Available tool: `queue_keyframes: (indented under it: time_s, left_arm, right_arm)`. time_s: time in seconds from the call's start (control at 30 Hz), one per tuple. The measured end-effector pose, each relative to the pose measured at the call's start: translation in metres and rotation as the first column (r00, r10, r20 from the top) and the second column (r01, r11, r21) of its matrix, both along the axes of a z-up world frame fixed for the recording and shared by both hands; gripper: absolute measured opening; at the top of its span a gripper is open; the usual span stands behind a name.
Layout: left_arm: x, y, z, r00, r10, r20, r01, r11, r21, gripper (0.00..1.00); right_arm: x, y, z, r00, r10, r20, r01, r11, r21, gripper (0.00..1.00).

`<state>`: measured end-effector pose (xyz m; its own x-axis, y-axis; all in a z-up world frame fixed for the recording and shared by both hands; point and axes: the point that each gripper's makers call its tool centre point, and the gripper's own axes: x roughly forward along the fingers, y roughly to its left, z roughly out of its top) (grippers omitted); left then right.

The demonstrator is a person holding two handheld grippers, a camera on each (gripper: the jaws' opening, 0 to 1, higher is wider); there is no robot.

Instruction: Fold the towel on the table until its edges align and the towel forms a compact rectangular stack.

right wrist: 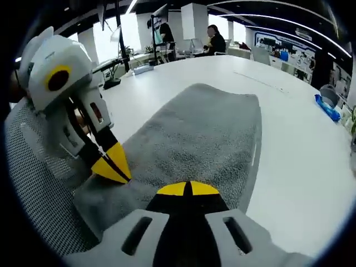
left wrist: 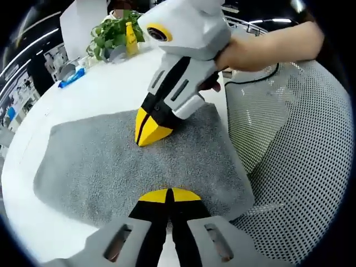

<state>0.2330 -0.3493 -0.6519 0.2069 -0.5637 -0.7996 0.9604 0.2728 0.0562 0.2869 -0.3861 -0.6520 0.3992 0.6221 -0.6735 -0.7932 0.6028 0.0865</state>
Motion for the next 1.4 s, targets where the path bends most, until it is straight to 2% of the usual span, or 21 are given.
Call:
queue_keyframes:
  time_s: [0.13, 0.27, 0.37, 0.53, 0.7, 0.87, 0.97, 1.03, 1.13, 1.27, 1.3, 1.37, 1.4]
  left_arm:
    - [0.008, 0.004, -0.001, 0.999, 0.008, 0.034, -0.009, 1.000, 0.023, 0.01]
    - [0.021, 0.014, 0.000, 0.995, 0.048, 0.087, -0.052, 0.998, 0.044, 0.01]
    - [0.027, 0.017, 0.000, 0.992, 0.071, 0.103, -0.076, 0.996, 0.050, 0.01]
    - [0.035, 0.022, 0.000, 0.986, 0.079, 0.149, -0.091, 0.993, 0.078, 0.01]
    - [0.043, 0.028, 0.000, 0.979, 0.095, 0.181, -0.114, 0.988, 0.101, 0.01]
    - [0.048, 0.032, 0.000, 0.974, 0.110, 0.199, -0.134, 0.985, 0.108, 0.01]
    - [0.047, 0.033, 0.000, 0.974, 0.118, 0.192, -0.138, 0.986, 0.089, 0.01]
    - [0.046, 0.033, 0.001, 0.974, 0.140, 0.180, -0.155, 0.985, 0.072, 0.01]
    - [0.047, 0.033, 0.001, 0.973, 0.146, 0.177, -0.160, 0.985, 0.070, 0.01]
    - [0.046, 0.032, 0.001, 0.972, 0.111, 0.207, -0.129, 0.989, 0.078, 0.01]
    - [0.045, 0.032, 0.001, 0.972, 0.096, 0.217, -0.116, 0.990, 0.083, 0.01]
    - [0.045, 0.031, 0.001, 0.970, 0.082, 0.227, -0.105, 0.990, 0.091, 0.01]
    - [0.045, 0.031, 0.002, 0.969, 0.073, 0.235, -0.098, 0.991, 0.097, 0.01]
  right_arm:
    - [0.001, -0.002, 0.000, 1.000, -0.019, -0.022, 0.020, 1.000, 0.018, 0.00]
    - [-0.001, -0.002, -0.001, 0.999, -0.027, -0.025, 0.027, 0.999, 0.016, 0.00]
    - [-0.002, -0.002, -0.001, 0.999, -0.025, -0.023, 0.025, 1.000, 0.006, 0.00]
    - [-0.003, -0.001, -0.001, 1.000, 0.005, 0.003, -0.005, 1.000, -0.020, 0.00]
    - [0.000, 0.004, -0.001, 0.995, 0.066, 0.070, -0.062, 0.996, -0.060, 0.00]
    - [0.002, 0.006, -0.001, 0.994, 0.079, 0.082, -0.075, 0.996, -0.049, 0.00]
    - [0.001, 0.005, 0.000, 0.993, 0.092, 0.073, -0.086, 0.993, -0.079, 0.00]
    - [-0.002, 0.002, 0.003, 0.988, 0.141, 0.061, -0.130, 0.979, -0.155, 0.00]
    - [-0.015, -0.002, 0.010, 0.940, 0.330, 0.082, -0.298, 0.916, -0.267, 0.00]
    - [-0.040, -0.029, 0.011, 0.884, 0.460, 0.081, -0.400, 0.835, -0.377, 0.00]
    - [-0.045, -0.037, 0.010, 0.877, 0.474, 0.075, -0.411, 0.822, -0.394, 0.00]
    - [-0.062, -0.048, 0.010, 0.849, 0.521, 0.083, -0.450, 0.797, -0.402, 0.00]
    - [-0.070, -0.054, 0.009, 0.848, 0.527, 0.065, -0.460, 0.791, -0.404, 0.00]
